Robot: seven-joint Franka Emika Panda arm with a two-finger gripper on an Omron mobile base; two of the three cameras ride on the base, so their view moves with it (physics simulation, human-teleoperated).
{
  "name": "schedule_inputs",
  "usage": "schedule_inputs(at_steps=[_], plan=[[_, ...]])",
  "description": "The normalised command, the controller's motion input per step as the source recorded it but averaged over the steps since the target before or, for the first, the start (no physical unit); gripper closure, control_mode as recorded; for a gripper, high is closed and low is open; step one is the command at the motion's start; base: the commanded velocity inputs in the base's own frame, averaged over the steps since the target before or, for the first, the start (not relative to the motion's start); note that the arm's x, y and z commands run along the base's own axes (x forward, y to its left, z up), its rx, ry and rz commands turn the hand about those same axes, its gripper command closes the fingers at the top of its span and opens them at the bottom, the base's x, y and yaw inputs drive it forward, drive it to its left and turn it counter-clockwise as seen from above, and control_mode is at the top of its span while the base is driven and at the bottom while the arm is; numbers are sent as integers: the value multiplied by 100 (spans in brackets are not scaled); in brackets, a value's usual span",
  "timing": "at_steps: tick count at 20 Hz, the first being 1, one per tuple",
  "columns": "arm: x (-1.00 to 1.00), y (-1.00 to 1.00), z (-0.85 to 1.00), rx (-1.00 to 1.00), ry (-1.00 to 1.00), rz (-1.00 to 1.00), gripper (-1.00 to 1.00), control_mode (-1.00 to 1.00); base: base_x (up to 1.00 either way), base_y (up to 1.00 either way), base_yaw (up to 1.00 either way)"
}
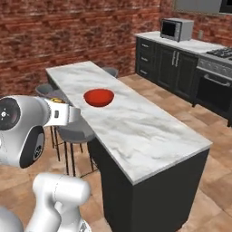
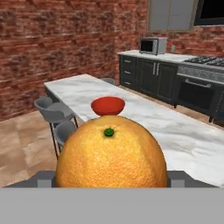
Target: Retrieve the orange and apple from the fridge and place them into the bowl on the dining table.
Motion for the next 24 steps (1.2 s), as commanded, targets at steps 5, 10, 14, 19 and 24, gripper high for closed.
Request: schedule_inputs(at_steps=[5,10,14,19,24], plan=[[0,0,0,0,0,0,100,100,38,100,-55],[0,0,0,0,0,0,100,100,0,100,-44],[0,0,0,0,0,0,100,100,0,100,-43],[0,0,0,0,0,0,100,100,13,100,-44],[0,0,0,0,0,0,100,100,61,82,-46]])
